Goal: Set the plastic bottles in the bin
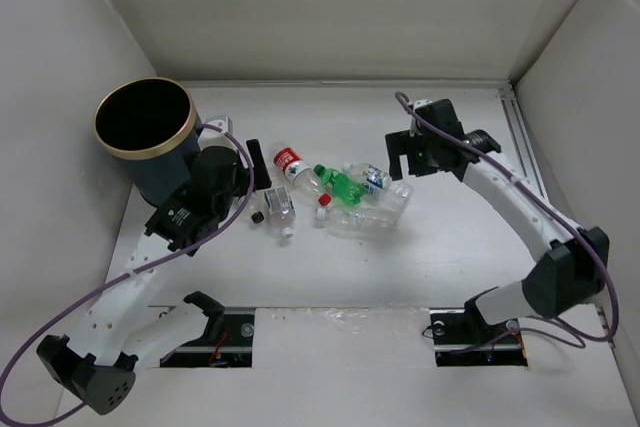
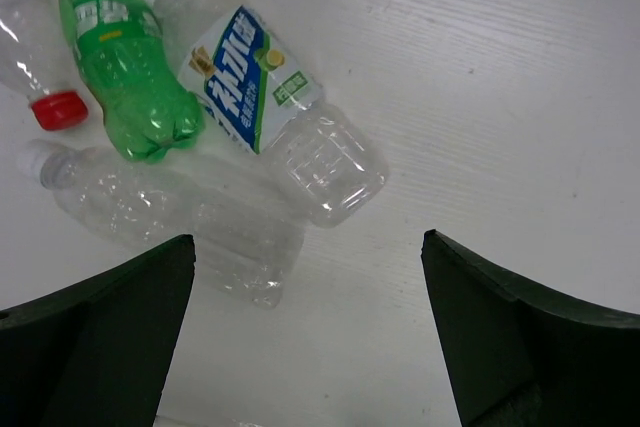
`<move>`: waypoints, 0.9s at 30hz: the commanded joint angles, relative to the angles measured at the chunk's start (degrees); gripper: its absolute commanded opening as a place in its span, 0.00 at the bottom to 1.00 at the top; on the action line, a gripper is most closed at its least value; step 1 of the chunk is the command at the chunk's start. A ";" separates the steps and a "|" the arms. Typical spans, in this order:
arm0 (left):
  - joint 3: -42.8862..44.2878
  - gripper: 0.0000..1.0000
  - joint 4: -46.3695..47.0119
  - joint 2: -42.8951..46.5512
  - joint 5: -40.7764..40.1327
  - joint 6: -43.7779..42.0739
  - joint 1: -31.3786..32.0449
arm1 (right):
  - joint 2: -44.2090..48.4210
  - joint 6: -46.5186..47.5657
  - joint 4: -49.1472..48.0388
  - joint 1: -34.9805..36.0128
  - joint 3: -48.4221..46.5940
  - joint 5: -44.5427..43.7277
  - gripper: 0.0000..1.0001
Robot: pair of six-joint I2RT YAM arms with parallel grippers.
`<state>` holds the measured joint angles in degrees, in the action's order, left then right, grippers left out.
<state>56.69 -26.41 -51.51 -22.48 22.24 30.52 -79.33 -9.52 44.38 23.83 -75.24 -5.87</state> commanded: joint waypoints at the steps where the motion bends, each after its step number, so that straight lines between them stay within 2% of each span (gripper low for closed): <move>1: -0.69 1.00 1.98 1.85 0.42 0.44 -0.03 | -3.36 6.16 -3.43 0.77 -2.89 7.61 0.98; 4: -0.70 1.00 2.50 2.46 0.95 0.44 -0.03 | -7.67 7.49 -4.82 0.77 -2.89 9.90 0.98; 9: -1.23 1.00 2.51 2.99 0.95 0.44 -0.03 | -13.91 7.50 -4.83 0.77 -2.20 7.81 0.97; 22: -1.23 1.00 2.51 4.66 1.47 0.44 -0.03 | -20.78 9.52 -7.11 -1.95 -1.93 9.74 0.97; 27: -1.75 1.00 2.51 4.66 1.47 0.44 -0.03 | -24.19 9.52 -8.26 -0.81 -0.09 7.11 0.96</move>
<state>55.81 -25.52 -47.62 -21.04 22.37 30.52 -102.19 -0.82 38.85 22.22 -75.68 2.55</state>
